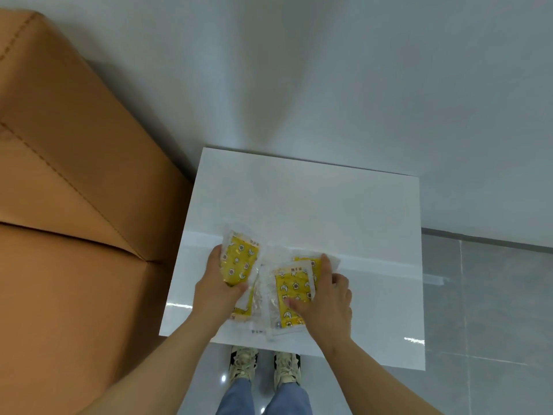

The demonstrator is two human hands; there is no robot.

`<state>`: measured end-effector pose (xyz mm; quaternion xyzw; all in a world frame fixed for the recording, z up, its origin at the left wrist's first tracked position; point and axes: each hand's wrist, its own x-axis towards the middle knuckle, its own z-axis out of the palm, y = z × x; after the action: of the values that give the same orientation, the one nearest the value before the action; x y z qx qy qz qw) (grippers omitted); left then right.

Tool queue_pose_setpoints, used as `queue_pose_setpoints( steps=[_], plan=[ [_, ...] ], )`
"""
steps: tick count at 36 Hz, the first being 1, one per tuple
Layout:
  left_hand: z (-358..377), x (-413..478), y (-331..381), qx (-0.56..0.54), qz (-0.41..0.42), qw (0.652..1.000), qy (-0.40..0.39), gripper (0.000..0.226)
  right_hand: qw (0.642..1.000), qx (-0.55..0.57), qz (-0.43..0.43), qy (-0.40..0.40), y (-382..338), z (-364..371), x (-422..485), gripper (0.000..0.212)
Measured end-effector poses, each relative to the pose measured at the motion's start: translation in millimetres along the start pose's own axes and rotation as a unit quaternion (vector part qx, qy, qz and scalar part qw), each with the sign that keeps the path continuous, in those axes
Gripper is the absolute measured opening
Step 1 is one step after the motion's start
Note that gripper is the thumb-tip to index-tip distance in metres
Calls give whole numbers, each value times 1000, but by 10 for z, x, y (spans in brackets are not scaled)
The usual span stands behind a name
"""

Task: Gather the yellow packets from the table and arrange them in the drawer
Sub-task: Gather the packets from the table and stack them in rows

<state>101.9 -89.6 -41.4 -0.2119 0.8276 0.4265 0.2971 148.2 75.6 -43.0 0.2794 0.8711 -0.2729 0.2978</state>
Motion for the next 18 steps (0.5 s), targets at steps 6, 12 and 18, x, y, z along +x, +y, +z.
queue_pose_setpoints(
  steps=[6,12,18],
  plan=[
    [-151,30,-70,-78,-43,996,19,53,998,60,35,12,14,17,8,86],
    [-219,-23,-42,-167,-64,983,-31,29,984,160,45,64,101,16,13,63],
    [-106,-118,13,-229,-86,966,-79,26,960,268,41,73,178,-70,-25,38]
  ],
)
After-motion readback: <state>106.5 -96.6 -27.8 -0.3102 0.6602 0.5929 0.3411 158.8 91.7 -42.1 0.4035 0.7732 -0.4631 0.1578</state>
